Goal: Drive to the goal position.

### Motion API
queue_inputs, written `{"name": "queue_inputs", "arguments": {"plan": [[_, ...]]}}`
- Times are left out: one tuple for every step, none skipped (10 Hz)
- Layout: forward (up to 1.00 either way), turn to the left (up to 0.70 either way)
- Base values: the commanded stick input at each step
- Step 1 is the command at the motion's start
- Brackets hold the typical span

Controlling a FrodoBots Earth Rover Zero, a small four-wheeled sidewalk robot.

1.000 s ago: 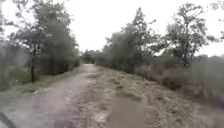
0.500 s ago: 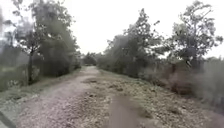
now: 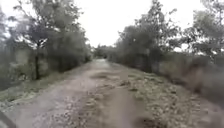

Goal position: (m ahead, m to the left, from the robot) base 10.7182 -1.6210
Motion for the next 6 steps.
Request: {"name": "queue_inputs", "arguments": {"plan": [[0.7, 0.0], [0.7, 0.0], [0.7, 0.0], [0.7, 0.04], [0.7, 0.11], [0.7, 0.24]]}}
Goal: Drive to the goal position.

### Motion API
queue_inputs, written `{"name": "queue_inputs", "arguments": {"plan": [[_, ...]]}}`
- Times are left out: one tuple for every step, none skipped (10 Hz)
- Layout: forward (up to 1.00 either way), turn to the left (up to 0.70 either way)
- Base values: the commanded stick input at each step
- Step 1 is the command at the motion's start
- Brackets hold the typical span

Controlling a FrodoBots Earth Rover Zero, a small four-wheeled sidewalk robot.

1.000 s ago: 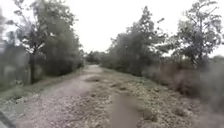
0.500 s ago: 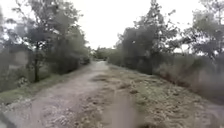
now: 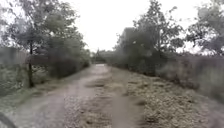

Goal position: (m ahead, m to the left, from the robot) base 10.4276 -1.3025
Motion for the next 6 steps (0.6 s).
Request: {"name": "queue_inputs", "arguments": {"plan": [[0.7, 0.35], [0.7, 0.33], [0.7, 0.0], [0.7, 0.0], [0.7, 0.0], [0.7, 0.0]]}}
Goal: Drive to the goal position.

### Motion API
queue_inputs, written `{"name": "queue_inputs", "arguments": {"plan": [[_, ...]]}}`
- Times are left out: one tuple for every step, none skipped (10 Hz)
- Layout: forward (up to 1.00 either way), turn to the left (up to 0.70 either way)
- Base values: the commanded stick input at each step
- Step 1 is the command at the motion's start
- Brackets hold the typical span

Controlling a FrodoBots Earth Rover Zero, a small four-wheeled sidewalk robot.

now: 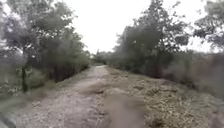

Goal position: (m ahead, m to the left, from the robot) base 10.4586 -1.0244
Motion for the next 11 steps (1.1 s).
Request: {"name": "queue_inputs", "arguments": {"plan": [[0.7, 0.0], [0.7, 0.0], [0.7, 0.0], [0.7, 0.0], [0.7, 0.0], [0.7, 0.0], [0.7, 0.0], [0.7, 0.0], [0.7, 0.0], [0.7, 0.0], [0.7, 0.0]]}}
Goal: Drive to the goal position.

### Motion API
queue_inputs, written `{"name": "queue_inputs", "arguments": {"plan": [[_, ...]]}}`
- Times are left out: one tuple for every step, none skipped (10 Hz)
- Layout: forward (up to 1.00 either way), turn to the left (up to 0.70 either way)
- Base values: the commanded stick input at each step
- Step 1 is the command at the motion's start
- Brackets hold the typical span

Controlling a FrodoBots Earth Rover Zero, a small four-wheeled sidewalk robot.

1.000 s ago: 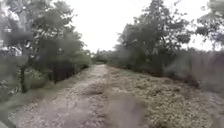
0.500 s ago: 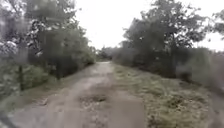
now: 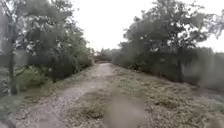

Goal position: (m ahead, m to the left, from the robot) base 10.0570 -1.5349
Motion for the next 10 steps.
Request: {"name": "queue_inputs", "arguments": {"plan": [[0.7, 0.0], [0.7, 0.02], [0.7, 0.07], [0.7, 0.22], [0.7, 0.32], [0.7, 0.0], [0.7, 0.0], [0.7, 0.0], [0.7, 0.0], [0.7, 0.0]]}}
